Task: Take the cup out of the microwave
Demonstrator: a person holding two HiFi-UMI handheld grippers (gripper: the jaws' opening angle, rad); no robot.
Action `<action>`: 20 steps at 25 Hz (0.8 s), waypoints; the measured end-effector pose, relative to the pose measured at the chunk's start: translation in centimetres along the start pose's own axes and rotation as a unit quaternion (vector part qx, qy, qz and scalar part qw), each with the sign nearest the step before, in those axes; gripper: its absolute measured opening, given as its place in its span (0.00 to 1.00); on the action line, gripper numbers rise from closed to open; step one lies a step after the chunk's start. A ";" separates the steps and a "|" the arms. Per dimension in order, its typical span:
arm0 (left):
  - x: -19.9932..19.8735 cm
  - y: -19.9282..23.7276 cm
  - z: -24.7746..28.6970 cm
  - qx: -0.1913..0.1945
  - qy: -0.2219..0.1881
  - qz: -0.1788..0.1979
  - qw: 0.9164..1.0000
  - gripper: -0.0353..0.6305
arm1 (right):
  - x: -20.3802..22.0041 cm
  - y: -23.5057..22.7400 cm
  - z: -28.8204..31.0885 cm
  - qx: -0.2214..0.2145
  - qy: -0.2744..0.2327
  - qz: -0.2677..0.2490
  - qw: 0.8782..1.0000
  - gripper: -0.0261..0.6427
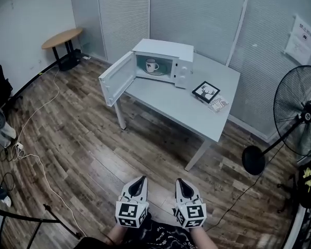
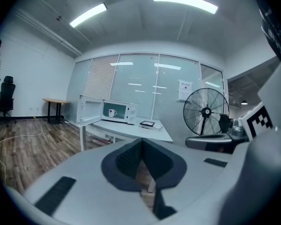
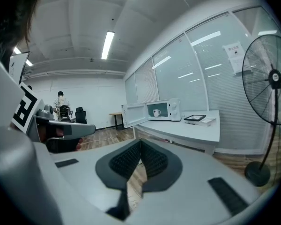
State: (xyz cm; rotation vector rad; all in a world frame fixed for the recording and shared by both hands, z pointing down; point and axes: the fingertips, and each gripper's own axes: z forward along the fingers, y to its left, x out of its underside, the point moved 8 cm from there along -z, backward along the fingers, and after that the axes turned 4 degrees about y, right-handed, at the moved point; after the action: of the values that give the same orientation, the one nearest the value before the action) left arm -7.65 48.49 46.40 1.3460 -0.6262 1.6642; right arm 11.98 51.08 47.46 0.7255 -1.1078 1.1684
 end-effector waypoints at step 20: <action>-3.4 9.4 9.1 0.055 -0.005 0.016 0.998 0.06 | -3.1 1.4 10.8 0.047 -0.003 0.008 0.999 0.04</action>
State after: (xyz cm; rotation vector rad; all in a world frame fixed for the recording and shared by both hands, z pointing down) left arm -11.05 35.46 47.07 1.4305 -0.5704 1.7403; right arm 7.47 40.72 47.99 0.7944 -1.0709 1.2394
